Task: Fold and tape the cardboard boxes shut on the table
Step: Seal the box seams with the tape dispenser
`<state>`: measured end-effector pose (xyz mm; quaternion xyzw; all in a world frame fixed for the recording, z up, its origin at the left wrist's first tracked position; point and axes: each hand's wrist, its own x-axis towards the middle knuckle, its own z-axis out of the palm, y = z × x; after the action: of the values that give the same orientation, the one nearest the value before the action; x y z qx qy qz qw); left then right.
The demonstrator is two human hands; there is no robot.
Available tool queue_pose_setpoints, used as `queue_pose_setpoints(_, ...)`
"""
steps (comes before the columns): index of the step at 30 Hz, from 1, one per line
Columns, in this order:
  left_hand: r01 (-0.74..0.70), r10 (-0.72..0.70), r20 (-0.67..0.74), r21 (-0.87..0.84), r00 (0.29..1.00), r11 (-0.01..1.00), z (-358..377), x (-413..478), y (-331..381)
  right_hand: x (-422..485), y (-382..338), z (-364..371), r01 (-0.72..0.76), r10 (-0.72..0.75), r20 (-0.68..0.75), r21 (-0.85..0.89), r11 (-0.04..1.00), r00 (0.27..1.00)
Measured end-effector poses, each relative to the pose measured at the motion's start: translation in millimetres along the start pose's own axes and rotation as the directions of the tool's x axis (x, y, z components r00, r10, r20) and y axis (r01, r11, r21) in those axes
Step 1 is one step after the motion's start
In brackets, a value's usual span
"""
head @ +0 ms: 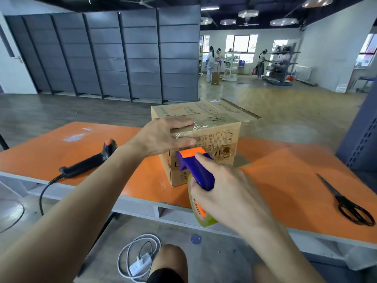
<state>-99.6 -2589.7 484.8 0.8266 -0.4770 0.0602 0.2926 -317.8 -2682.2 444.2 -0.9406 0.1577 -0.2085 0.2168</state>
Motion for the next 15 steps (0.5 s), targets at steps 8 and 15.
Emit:
queue_pose_setpoints(8, -0.034, 0.034, -0.017, -0.01, 0.999, 0.999, 2, -1, 1, 15, -2, -12, 0.009, -0.011, 0.049, 0.044, 0.999, 0.999)
queue_pose_setpoints(15, -0.063, 0.063, -0.007, 0.016, 0.998, 0.998, 3, -2, 1, 14, -3, -13, 0.017, -0.02, 0.057, 0.054, 0.998, 0.998)
